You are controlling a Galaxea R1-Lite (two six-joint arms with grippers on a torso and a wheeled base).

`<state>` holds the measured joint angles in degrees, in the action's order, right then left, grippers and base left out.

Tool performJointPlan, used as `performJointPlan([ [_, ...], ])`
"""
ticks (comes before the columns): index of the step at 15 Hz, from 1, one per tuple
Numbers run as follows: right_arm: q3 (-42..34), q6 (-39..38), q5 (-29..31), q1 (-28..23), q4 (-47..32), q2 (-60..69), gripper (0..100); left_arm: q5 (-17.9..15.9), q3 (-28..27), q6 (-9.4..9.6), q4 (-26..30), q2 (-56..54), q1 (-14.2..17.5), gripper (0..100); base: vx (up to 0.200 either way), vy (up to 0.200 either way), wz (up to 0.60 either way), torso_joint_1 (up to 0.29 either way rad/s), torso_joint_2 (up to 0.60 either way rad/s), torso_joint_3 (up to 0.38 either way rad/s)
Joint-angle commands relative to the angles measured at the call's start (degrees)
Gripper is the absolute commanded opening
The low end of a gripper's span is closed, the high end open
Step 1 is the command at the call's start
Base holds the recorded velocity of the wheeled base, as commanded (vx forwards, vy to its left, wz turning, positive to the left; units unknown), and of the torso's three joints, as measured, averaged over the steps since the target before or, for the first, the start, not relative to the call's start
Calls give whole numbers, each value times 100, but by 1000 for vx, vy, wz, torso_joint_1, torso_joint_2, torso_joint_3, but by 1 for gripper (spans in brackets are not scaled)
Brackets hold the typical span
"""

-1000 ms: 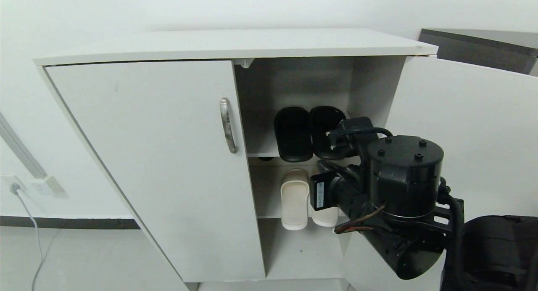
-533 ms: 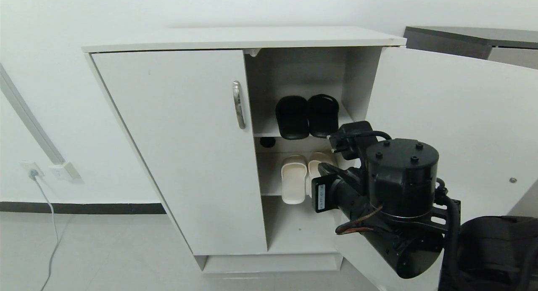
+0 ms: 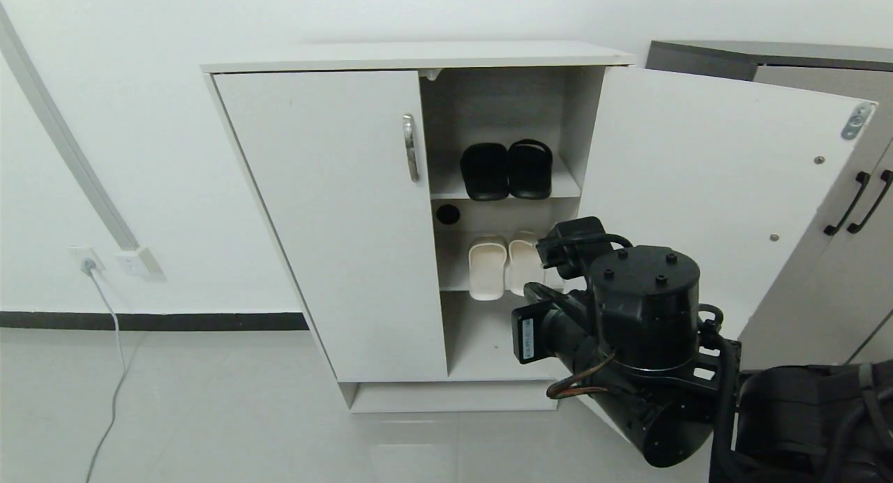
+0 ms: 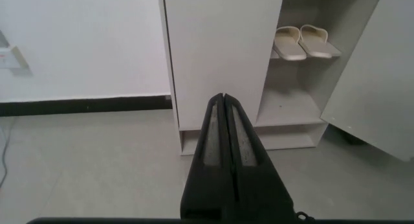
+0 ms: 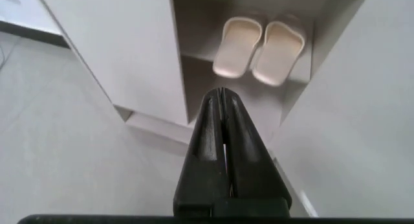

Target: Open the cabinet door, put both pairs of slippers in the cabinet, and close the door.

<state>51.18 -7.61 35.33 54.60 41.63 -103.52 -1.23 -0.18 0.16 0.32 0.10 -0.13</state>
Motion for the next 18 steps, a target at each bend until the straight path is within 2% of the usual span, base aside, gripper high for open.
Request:
performJointPlan([
  [1,-38,5,0,-37,3,-63,0,0,1,-7,3,-1,5,0,-200,0,0,2,7,7],
  [8,-275,31,-246,-275,47,-107,0,9,1,-16,3,-1,-4,0,0,0,0,0,0,0],
  [18,-363,66,-325,-301,196,-221,0,9,1,-16,3,-1,5,0,0,0,0,0,0,0],
])
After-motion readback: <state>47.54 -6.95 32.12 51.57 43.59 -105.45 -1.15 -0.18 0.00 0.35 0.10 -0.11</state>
